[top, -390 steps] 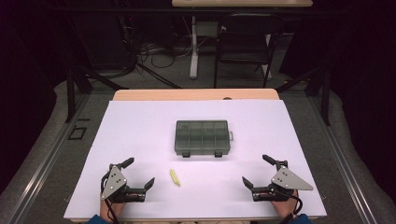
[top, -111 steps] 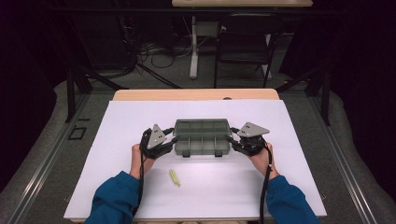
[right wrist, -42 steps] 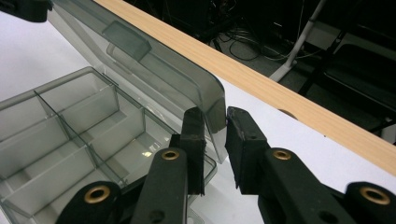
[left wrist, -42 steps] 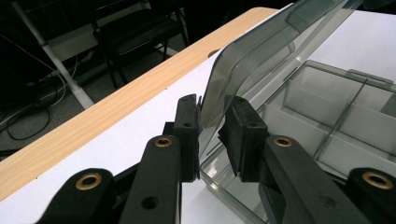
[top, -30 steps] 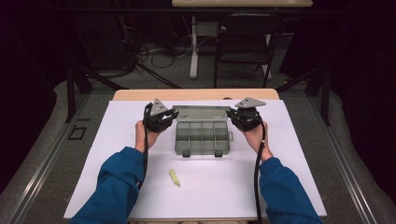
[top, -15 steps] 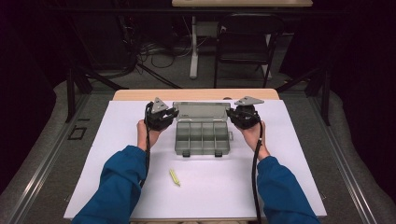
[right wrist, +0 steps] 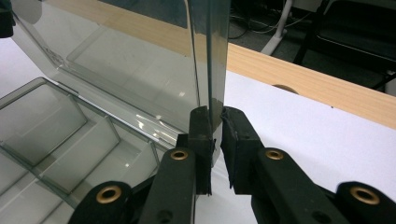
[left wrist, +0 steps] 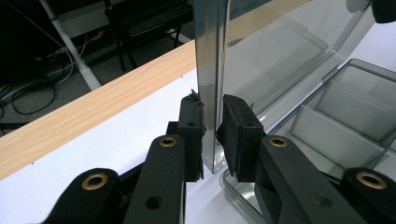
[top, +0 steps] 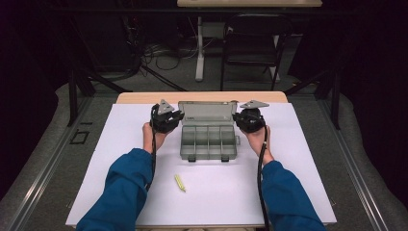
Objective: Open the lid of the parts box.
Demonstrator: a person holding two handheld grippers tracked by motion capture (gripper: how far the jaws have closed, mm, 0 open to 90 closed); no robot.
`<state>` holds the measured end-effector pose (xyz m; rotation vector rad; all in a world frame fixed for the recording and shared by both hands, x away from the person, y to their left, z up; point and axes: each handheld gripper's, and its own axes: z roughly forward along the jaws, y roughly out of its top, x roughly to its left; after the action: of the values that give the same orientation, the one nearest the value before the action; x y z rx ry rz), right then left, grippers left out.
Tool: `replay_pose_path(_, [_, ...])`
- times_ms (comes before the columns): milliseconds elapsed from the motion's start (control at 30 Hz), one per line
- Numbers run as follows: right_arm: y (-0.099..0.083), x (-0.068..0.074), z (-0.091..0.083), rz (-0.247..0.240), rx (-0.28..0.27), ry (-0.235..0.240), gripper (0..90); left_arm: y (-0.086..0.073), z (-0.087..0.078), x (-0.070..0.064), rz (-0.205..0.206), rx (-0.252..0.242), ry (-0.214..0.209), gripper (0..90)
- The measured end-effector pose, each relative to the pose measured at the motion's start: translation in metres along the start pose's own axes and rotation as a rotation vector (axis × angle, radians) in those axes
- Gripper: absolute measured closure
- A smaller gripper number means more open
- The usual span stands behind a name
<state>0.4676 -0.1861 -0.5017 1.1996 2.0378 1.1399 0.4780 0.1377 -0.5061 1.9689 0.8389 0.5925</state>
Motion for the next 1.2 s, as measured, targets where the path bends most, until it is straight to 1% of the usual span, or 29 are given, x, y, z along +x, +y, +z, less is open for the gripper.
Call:
replay_pose_path(167, [-0.002,-0.001,0.005,-0.004,0.016,-0.008,82.5,-0.001,0.004,0.001,-0.008,0.018,0.003,78.5])
replay_pose_path(267, [-0.003,-0.001,0.008,0.005,0.023,-0.014,82.8,-0.003,0.007,0.001,-0.005,0.032,0.008,78.5])
replay_pose_path(567, [-0.005,-0.001,0.014,0.02,0.033,-0.026,82.9,-0.009,0.017,0.001,-0.018,0.08,0.018,79.6])
replay_pose_path(600, [-0.006,-0.001,0.015,0.021,0.035,-0.027,82.9,-0.01,0.018,0.001,-0.018,0.082,0.019,80.6])
replay_pose_path(933, [-0.009,-0.002,0.021,0.031,0.052,-0.037,83.1,-0.012,0.022,0.0,-0.007,0.098,0.031,80.4])
replay_pose_path(1200, [-0.011,-0.002,0.025,0.034,0.065,-0.041,82.9,-0.016,0.026,-0.001,-0.017,0.121,0.037,80.3])
